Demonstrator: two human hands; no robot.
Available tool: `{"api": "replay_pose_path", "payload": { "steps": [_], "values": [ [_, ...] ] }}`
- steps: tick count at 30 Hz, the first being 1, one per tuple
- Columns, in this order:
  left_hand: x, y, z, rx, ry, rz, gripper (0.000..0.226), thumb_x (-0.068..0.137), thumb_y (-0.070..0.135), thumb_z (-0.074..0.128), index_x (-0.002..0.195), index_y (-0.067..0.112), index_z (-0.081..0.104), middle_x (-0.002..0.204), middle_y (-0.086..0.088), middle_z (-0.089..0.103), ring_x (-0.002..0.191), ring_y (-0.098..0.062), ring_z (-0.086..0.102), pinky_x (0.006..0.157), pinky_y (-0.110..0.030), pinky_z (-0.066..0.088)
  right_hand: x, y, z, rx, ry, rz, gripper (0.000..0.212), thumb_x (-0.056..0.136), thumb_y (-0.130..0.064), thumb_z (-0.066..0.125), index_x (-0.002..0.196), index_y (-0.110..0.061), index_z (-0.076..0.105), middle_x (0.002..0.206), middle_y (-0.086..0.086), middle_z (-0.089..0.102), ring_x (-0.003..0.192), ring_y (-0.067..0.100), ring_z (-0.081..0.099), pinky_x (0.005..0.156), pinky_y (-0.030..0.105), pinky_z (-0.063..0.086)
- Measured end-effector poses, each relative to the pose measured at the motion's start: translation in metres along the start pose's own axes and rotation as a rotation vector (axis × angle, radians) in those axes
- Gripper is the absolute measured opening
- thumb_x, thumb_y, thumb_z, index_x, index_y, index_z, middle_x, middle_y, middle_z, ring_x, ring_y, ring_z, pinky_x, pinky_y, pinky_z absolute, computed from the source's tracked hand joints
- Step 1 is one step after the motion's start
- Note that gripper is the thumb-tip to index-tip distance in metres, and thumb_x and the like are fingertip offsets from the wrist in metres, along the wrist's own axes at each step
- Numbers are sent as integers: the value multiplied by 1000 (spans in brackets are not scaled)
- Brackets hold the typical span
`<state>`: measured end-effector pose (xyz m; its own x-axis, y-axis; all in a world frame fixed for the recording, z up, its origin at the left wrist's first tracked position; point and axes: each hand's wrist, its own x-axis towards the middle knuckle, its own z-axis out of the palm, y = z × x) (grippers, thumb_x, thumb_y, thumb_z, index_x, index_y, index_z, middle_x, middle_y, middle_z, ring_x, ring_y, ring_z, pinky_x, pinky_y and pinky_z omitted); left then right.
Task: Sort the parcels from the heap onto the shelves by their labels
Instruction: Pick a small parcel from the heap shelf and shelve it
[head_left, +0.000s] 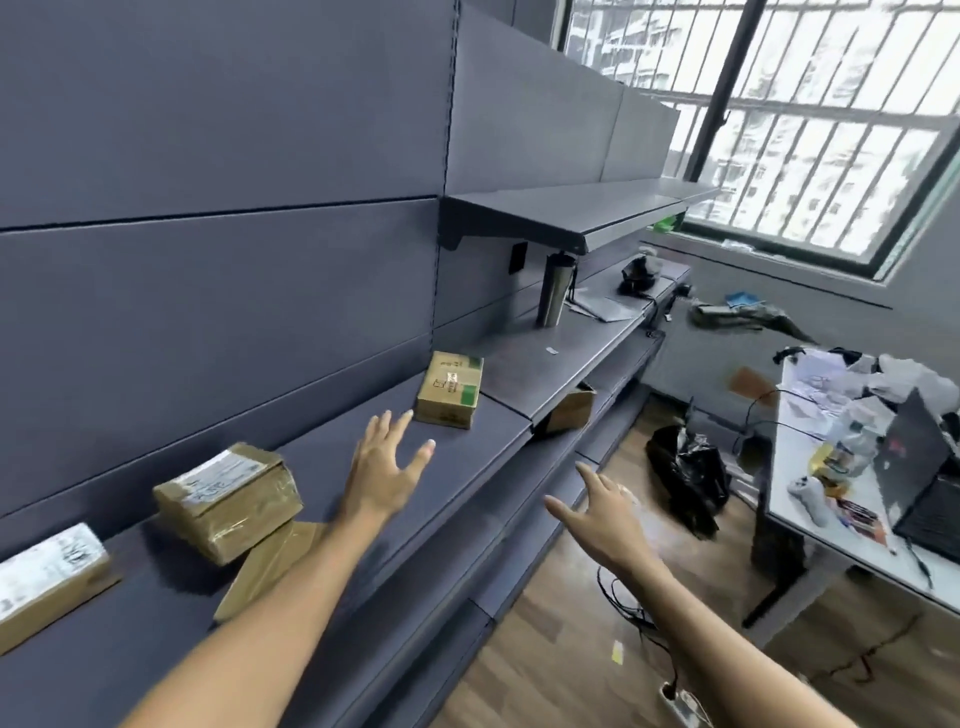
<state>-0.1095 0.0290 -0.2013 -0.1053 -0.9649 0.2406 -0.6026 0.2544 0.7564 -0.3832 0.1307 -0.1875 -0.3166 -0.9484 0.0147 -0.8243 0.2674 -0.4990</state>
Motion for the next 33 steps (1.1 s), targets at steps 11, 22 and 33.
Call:
{"api": "replay_pose_path", "payload": {
  "steps": [11,22,33],
  "values": [
    [16,-20,-52,-39,562,-301,71,84,62,50,139,17,54,140,-2,56,132,-16,47,112,-28,33,143,-99,93,59,-433,-369,85,88,-67,57,157,-24,28,159,8,38,145,33,34,115,50,37],
    [-74,-86,-142,-428,860,-872,41,104,44,45,131,15,55,117,0,55,119,-28,54,97,-39,42,68,-218,156,468,-907,-401,73,93,-54,61,155,-24,35,158,6,40,143,25,40,116,38,35],
    [-50,-123,-109,-812,620,-986,32,98,49,54,120,28,63,121,-9,68,106,-30,63,102,-51,48,46,-229,187,676,-971,-124,95,62,-81,67,142,-32,50,138,-3,59,124,20,59,114,42,42]
  ]
}}
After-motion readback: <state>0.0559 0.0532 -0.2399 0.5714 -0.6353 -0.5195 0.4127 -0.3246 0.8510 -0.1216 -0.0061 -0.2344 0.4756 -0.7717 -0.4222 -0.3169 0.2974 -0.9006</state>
